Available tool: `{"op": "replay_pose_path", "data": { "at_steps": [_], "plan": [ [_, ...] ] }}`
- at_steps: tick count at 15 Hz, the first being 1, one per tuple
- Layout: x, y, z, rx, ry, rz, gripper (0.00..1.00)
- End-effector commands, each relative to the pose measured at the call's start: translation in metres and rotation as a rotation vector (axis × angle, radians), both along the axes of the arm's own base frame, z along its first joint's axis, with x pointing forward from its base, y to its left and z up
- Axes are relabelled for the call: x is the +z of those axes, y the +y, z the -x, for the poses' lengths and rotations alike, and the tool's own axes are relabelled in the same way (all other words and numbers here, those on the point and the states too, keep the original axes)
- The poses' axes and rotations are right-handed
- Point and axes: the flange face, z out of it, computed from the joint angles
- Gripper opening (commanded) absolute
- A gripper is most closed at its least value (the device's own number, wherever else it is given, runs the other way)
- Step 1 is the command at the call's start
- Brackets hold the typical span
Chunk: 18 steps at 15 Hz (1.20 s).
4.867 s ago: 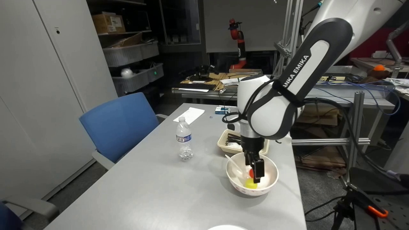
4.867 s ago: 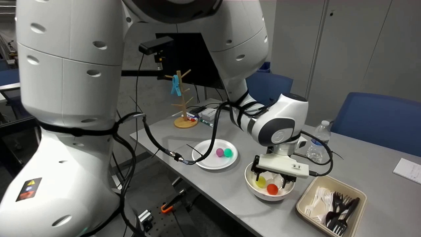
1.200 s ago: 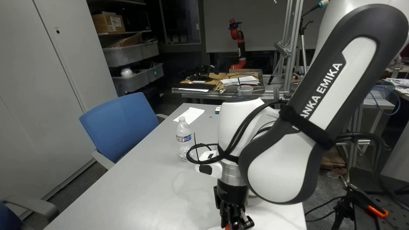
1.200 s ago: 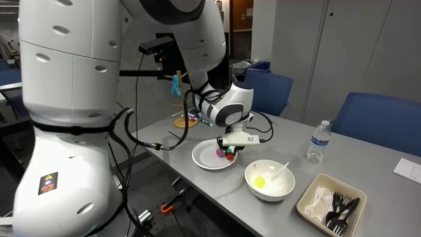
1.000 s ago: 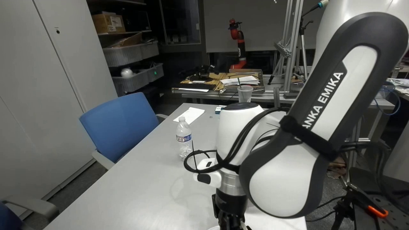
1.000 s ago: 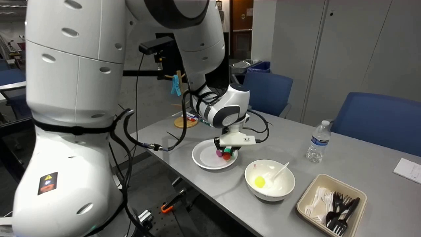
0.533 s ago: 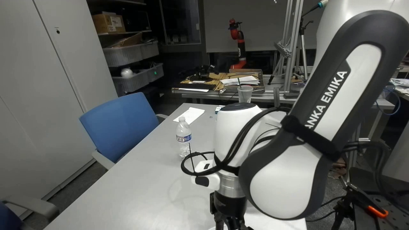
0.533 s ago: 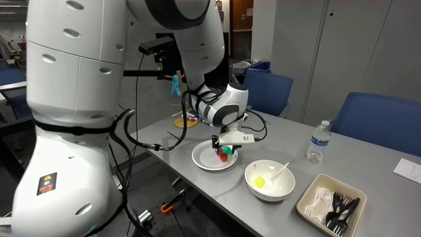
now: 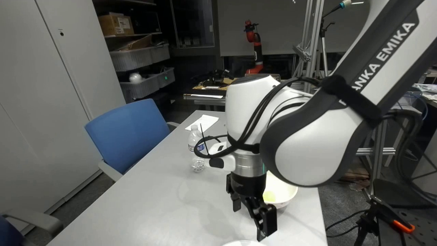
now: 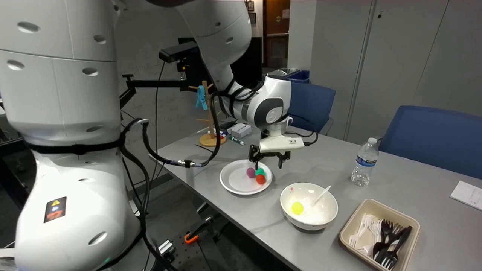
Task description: Move the balls from the bowl to the plate
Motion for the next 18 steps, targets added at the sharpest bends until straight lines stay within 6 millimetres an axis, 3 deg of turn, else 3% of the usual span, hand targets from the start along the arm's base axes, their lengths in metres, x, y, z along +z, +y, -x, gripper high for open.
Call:
{"op": "replay_pose_path", "data": {
  "at_steps": [1,9,18],
  "plan": [
    [0.027,-0.024,-0.006,-0.049,-0.053,0.062,1.0],
    [0.025,-0.099,-0.015,-0.2,-0.099,0.236,1.0],
    [0.005,-0.136,-0.018,-0.486,-0.145,0.32,1.0]
  ]
}}
